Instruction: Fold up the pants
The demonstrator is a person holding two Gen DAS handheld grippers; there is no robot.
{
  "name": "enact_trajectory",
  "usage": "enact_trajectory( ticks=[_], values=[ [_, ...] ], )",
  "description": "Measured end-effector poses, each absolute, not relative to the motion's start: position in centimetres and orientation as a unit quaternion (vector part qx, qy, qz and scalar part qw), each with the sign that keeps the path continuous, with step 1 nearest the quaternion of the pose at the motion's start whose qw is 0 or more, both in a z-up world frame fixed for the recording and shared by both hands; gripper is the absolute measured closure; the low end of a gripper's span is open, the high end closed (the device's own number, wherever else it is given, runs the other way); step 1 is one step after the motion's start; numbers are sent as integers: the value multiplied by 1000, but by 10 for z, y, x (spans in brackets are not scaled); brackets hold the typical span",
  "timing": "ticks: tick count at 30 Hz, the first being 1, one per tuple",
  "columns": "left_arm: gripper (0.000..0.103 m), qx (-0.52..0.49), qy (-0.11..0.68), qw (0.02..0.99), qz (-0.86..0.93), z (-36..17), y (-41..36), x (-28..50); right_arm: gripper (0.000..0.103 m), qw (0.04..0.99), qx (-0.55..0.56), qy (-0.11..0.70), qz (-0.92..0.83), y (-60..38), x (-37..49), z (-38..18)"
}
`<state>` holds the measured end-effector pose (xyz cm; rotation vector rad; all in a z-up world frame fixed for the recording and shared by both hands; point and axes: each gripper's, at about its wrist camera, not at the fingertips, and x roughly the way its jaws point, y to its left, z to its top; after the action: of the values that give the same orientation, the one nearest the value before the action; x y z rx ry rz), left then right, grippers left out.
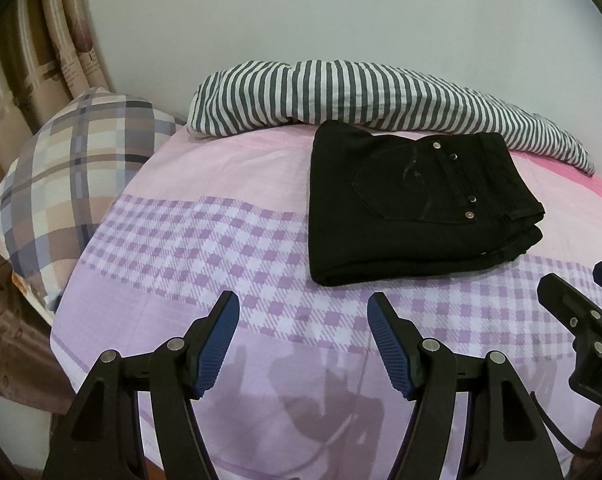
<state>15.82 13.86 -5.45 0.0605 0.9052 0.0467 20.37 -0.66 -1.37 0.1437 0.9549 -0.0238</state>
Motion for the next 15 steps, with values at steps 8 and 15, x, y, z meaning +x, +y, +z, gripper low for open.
enact_trajectory(
  ticks=[8, 15],
  values=[
    [36, 30, 439, 898, 22, -57, 140, 159, 1, 881, 73, 468, -8, -7, 206, -18],
    [36, 29, 439, 898, 22, -57, 139, 159, 1, 879, 74, 471, -5, -6, 206, -19]
  ],
)
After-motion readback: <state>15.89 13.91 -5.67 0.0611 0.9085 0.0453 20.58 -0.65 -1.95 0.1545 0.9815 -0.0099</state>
